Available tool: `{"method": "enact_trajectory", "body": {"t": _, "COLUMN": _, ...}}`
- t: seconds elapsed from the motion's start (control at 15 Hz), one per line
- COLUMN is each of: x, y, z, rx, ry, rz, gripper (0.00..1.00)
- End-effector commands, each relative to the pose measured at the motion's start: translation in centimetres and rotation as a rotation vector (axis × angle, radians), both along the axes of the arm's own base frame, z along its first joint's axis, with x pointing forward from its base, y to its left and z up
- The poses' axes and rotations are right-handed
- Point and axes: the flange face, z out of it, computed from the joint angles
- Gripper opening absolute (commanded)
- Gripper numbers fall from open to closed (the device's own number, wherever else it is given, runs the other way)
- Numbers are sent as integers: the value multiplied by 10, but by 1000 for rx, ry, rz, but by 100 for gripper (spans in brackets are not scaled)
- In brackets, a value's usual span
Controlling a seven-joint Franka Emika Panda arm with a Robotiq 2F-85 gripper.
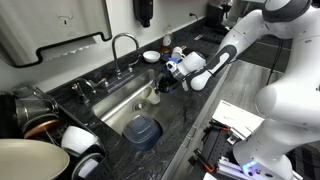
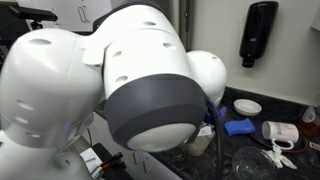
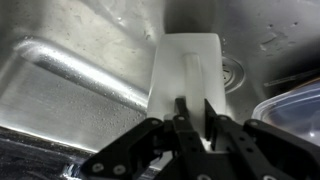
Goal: Put the cup upright
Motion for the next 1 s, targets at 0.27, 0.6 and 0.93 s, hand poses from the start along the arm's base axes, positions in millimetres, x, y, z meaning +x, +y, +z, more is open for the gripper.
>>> {"method": "enact_trajectory", "body": {"t": 0.27, "x": -13, "y": 11, "z": -1, "rx": 13, "ry": 316, "rz": -21, "gripper": 4}}
{"method": "enact_trajectory", "body": {"t": 0.6, "x": -15, "y": 6, "z": -1, "rx": 38, "ry": 439, "rz": -90, "gripper": 4}}
{"method": "enact_trajectory", "body": {"t": 0.93, "x": -14, "y": 8, "z": 5, "rx": 32, "ry": 518, "rz": -141, "gripper": 28}}
